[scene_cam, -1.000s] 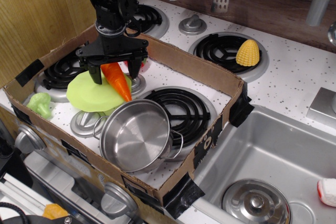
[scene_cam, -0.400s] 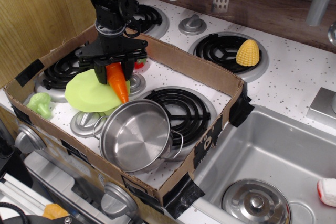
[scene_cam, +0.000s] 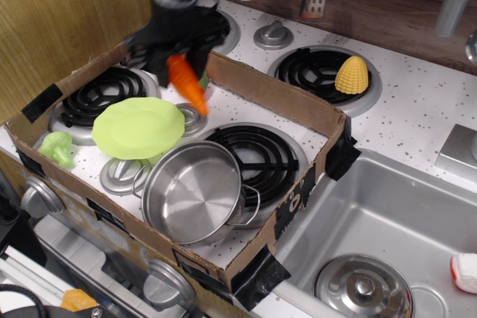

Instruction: Take carrot off plate

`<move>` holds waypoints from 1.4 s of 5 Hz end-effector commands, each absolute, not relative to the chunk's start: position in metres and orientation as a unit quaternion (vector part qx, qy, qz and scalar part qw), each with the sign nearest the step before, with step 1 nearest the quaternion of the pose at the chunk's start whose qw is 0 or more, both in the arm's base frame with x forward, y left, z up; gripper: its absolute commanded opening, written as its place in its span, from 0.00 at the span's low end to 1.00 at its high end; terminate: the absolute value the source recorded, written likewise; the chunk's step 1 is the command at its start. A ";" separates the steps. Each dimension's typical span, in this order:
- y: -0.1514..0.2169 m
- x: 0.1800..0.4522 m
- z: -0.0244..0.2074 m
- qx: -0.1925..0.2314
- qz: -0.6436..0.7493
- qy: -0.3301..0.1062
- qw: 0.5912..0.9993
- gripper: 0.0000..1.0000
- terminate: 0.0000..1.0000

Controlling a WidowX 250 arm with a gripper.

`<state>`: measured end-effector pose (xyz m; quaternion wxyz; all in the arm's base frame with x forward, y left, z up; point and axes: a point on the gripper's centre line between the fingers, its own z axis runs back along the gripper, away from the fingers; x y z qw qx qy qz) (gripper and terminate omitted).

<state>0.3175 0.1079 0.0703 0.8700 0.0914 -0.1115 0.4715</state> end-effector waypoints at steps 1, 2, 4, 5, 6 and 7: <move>0.072 0.322 0.102 0.087 0.594 -0.113 0.791 0.00 0.00; 0.045 0.325 0.081 0.077 0.641 -0.108 0.756 0.00 0.00; 0.034 0.340 0.051 0.032 0.652 -0.147 0.743 0.00 0.00; 0.031 0.351 0.050 0.026 0.652 -0.164 0.740 0.00 0.00; 0.035 0.354 0.054 0.019 0.649 -0.178 0.740 0.00 0.00; 0.032 0.358 0.056 0.017 0.655 -0.183 0.733 1.00 0.00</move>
